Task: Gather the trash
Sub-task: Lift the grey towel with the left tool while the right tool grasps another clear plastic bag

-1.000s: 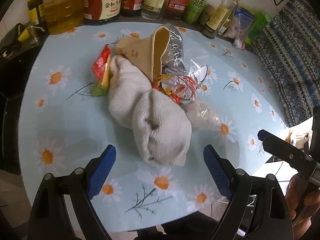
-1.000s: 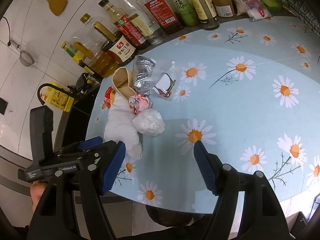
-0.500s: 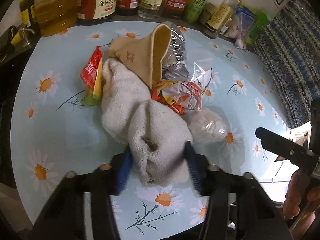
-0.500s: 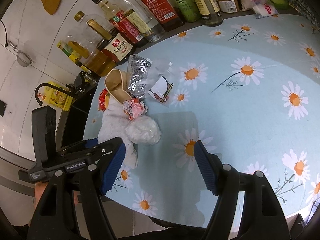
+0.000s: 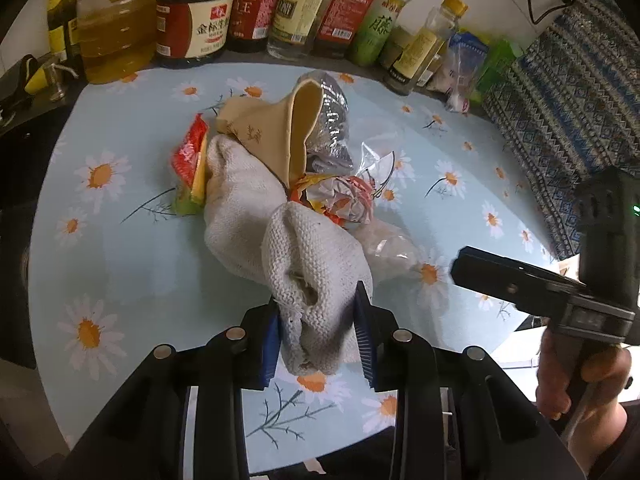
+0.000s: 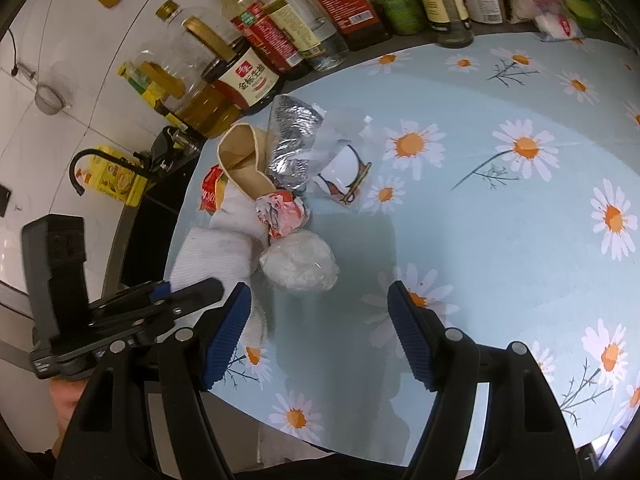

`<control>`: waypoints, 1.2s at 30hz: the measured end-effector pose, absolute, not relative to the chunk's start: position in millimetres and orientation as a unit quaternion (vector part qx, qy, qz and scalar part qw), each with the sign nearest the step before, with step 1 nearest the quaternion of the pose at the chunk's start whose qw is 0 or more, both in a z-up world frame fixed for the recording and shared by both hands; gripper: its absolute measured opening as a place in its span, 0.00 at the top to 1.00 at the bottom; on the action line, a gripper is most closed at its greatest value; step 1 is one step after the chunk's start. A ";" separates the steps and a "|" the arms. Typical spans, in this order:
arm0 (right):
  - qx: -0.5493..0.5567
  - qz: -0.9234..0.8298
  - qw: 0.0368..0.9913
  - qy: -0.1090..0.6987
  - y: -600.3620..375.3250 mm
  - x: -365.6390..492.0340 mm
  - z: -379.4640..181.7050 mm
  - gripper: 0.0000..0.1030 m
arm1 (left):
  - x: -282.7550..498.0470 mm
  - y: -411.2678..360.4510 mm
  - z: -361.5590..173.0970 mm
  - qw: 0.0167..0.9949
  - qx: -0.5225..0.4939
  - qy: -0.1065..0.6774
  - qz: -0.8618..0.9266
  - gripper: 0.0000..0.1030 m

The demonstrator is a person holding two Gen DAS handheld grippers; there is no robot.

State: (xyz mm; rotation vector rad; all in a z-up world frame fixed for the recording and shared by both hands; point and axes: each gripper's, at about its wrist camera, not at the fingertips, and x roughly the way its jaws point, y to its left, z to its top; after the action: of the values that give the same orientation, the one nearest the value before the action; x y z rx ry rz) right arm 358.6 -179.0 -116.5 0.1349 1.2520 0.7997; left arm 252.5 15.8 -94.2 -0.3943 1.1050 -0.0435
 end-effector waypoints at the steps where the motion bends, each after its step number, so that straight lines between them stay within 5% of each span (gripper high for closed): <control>1: 0.058 0.366 0.734 0.569 -176.3 358.5 -116.5 0.32 | 248.7 16.5 -91.4 0.834 -0.187 0.519 -0.019 0.70; 26: -0.082 0.390 0.707 0.584 -88.8 356.1 -156.5 0.32 | 181.9 50.9 -89.8 0.826 -0.239 0.509 0.038 0.70; 28: -0.079 0.388 0.707 0.586 -87.4 357.0 -156.6 0.43 | 180.1 52.2 -90.5 0.825 -0.241 0.509 0.039 0.70; 36: -0.068 0.387 0.710 0.585 -94.7 350.7 -150.8 0.46 | 176.0 53.1 -90.7 0.827 -0.239 0.508 0.036 0.70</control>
State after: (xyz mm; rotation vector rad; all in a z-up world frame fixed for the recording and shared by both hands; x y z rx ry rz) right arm 350.7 -94.7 -150.8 -0.1516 1.2982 0.8583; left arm 176.0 53.1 -90.7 -0.5083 1.0783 0.0760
